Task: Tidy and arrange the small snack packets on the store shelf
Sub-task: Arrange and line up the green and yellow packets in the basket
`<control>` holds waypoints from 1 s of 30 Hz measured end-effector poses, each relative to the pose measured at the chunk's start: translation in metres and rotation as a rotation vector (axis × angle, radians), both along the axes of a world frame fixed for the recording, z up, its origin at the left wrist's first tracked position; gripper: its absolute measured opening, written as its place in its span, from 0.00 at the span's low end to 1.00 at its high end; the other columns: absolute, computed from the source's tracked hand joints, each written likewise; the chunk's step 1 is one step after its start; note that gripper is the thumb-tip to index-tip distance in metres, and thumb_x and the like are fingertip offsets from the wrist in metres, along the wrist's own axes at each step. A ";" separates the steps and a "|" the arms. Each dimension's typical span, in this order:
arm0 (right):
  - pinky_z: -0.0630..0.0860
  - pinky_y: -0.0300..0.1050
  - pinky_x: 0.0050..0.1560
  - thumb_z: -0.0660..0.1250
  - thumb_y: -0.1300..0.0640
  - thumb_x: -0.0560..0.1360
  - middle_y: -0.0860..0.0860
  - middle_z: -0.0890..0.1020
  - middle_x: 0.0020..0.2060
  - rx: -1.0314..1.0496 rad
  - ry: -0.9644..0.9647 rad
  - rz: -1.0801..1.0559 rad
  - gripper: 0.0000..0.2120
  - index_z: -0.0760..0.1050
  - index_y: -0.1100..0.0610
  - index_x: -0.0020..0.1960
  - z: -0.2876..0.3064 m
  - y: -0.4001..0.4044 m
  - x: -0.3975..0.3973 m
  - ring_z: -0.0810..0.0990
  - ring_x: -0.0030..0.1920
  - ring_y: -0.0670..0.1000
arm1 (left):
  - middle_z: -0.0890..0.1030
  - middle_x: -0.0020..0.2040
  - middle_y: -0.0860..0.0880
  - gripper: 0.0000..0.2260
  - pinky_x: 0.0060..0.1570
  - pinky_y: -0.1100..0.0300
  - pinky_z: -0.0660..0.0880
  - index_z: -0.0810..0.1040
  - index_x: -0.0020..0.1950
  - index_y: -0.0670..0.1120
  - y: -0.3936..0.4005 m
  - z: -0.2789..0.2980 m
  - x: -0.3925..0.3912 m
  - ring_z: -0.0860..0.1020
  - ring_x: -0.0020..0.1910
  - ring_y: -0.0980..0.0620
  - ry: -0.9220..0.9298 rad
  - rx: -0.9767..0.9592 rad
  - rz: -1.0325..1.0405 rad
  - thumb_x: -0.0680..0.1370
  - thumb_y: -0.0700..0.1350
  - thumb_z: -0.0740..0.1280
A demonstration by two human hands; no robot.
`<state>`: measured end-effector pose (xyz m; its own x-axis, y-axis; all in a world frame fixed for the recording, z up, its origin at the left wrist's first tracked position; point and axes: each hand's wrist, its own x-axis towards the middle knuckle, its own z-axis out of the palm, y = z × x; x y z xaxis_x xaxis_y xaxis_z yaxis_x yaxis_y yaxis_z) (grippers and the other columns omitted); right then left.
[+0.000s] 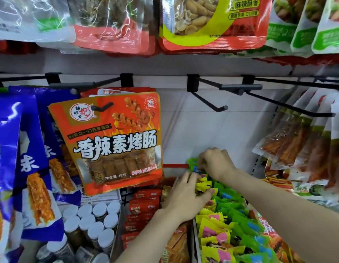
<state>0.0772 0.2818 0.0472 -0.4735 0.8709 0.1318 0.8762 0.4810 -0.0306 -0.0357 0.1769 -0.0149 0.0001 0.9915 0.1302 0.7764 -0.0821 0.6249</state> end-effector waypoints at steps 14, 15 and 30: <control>0.80 0.48 0.44 0.72 0.56 0.75 0.47 0.85 0.35 0.229 0.780 0.174 0.02 0.80 0.52 0.47 0.101 -0.105 0.080 0.82 0.35 0.43 | 0.75 0.61 0.60 0.24 0.58 0.72 0.69 0.68 0.65 0.53 -0.057 0.052 0.003 0.73 0.59 0.71 -0.565 0.168 0.068 0.74 0.42 0.75; 0.80 0.47 0.44 0.72 0.58 0.75 0.48 0.85 0.34 0.209 0.841 0.153 0.01 0.80 0.53 0.46 0.107 -0.114 0.085 0.82 0.34 0.44 | 0.74 0.61 0.60 0.25 0.56 0.74 0.69 0.67 0.65 0.53 -0.067 0.062 0.007 0.73 0.58 0.71 -0.638 0.150 0.043 0.74 0.39 0.74; 0.79 0.32 0.37 0.76 0.58 0.72 0.52 0.86 0.40 0.108 1.065 -0.052 0.09 0.85 0.57 0.51 0.120 -0.192 0.118 0.80 0.31 0.38 | 0.76 0.44 0.39 0.10 0.34 0.63 0.78 0.74 0.40 0.41 -0.178 0.065 0.044 0.77 0.40 0.48 -1.133 0.047 0.190 0.76 0.44 0.70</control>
<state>0.1949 0.0895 0.1676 -0.0315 0.8457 0.5328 0.4428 0.4897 -0.7511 0.0078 -0.0010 0.0498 -0.2898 0.9571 -0.0034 -0.2270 -0.0652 0.9717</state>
